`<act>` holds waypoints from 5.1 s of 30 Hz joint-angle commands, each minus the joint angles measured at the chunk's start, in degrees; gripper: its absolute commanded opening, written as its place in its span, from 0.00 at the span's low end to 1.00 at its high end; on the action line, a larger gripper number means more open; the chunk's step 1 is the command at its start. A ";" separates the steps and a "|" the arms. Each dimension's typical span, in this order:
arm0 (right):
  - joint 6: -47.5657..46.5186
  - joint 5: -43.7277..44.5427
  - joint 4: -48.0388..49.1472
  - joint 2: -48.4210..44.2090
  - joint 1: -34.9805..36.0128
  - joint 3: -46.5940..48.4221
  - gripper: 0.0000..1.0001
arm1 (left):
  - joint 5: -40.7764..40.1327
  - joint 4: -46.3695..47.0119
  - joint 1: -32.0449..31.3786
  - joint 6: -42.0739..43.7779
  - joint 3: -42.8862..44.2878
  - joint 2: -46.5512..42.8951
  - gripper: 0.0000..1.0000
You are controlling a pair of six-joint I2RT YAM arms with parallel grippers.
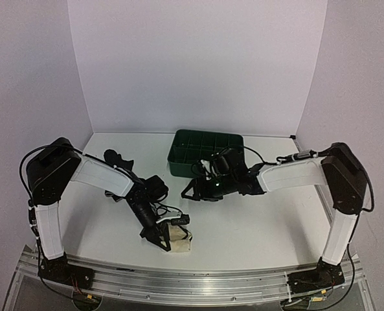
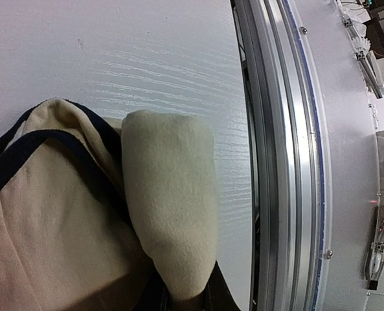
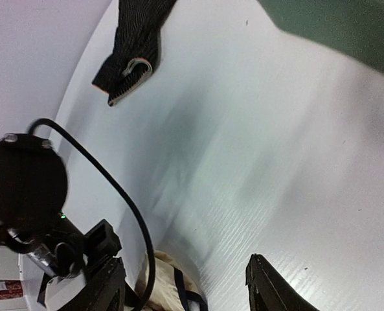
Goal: Roll the underwear
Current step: Roll the underwear to the center of the board.
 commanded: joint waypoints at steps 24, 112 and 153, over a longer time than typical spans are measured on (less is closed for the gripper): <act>-61.76 30.36 -3.14 -0.25 27.26 -5.23 0.61 | 2.91 -12.83 3.76 -0.62 9.02 13.24 0.00; -42.16 14.46 -5.15 -26.76 12.63 -24.19 0.76 | -5.57 -4.58 -1.56 4.87 0.68 0.41 0.00; -43.78 15.06 -12.33 5.20 23.22 -5.31 0.00 | 1.85 -1.06 8.21 0.57 0.51 -7.62 0.69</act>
